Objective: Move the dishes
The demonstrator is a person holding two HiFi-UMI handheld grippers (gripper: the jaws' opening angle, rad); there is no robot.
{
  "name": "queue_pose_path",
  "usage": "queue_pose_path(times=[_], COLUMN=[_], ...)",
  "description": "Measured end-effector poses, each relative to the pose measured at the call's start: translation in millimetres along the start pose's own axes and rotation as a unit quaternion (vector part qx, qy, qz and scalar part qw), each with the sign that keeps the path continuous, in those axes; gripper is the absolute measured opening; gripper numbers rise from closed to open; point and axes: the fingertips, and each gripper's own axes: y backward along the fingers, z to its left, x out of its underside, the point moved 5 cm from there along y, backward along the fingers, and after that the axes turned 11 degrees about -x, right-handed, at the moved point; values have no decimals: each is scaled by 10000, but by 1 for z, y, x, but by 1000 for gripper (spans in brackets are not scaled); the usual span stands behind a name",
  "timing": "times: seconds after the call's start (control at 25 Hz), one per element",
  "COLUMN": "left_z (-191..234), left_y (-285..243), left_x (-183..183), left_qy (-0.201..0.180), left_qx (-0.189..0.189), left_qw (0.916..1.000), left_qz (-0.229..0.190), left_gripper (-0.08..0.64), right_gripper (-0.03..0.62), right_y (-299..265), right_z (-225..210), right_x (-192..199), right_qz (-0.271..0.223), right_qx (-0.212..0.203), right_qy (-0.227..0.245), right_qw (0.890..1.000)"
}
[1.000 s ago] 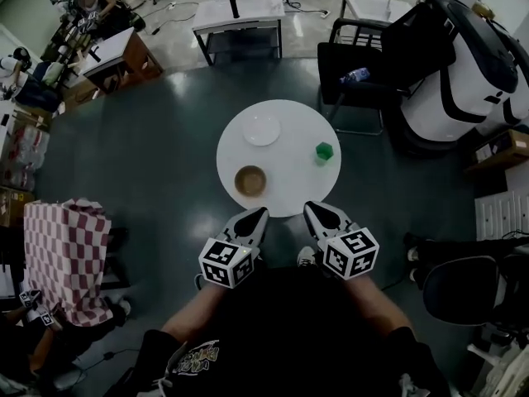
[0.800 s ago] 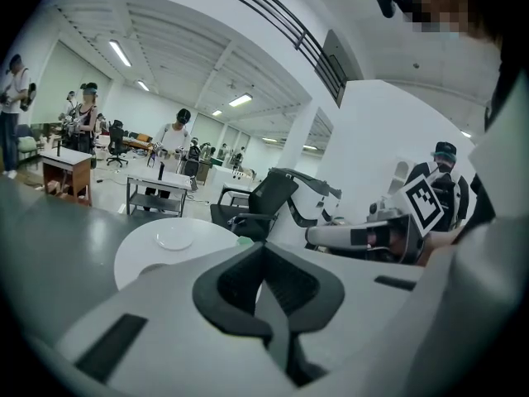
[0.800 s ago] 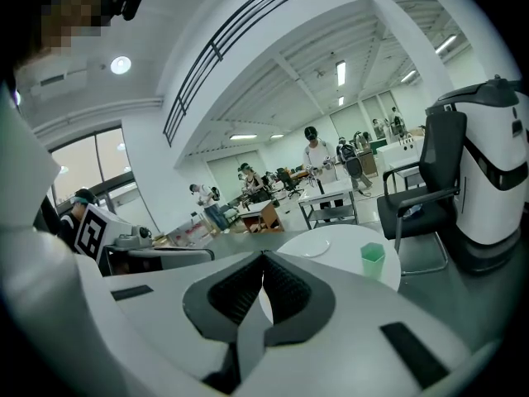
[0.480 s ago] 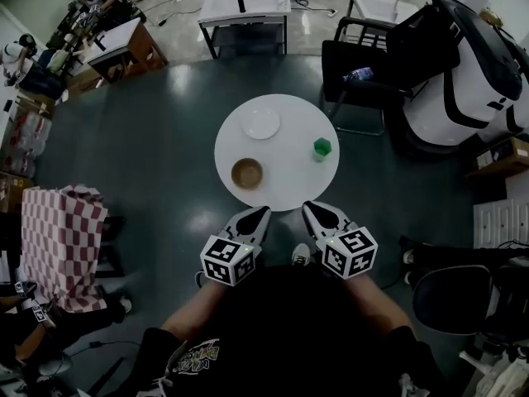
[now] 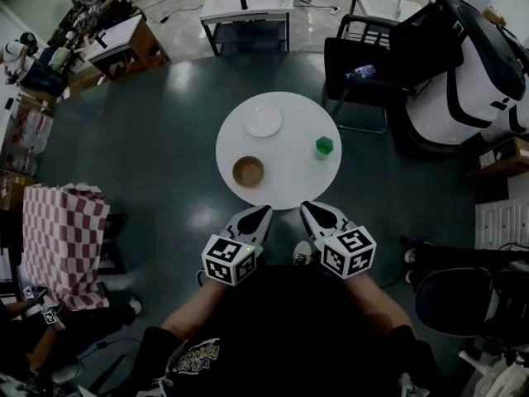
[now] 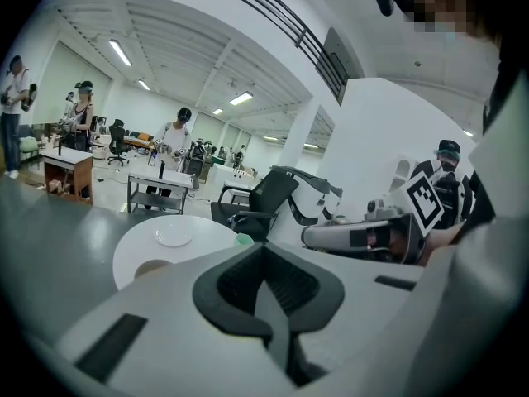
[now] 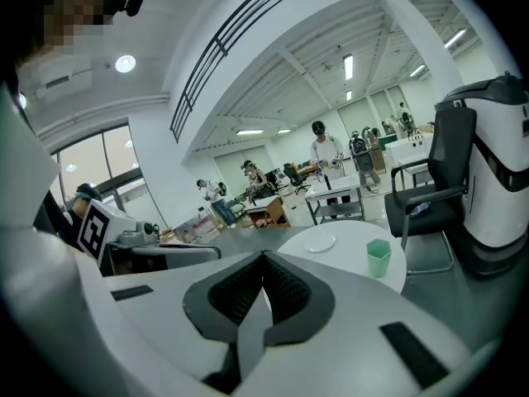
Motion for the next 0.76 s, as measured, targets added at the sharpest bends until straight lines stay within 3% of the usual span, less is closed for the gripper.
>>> queue_pose_path(times=[0.76], left_z=[-2], left_y=[-8], left_x=[0], left_qy=[-6], left_qx=[-21], left_qw=[10000], left_qz=[34], left_gripper=[5], right_gripper=[21], right_y=[-2], right_z=[-7], right_x=[-1], right_qz=[78], right_qx=[-49], right_qy=[3], right_qw=[10000])
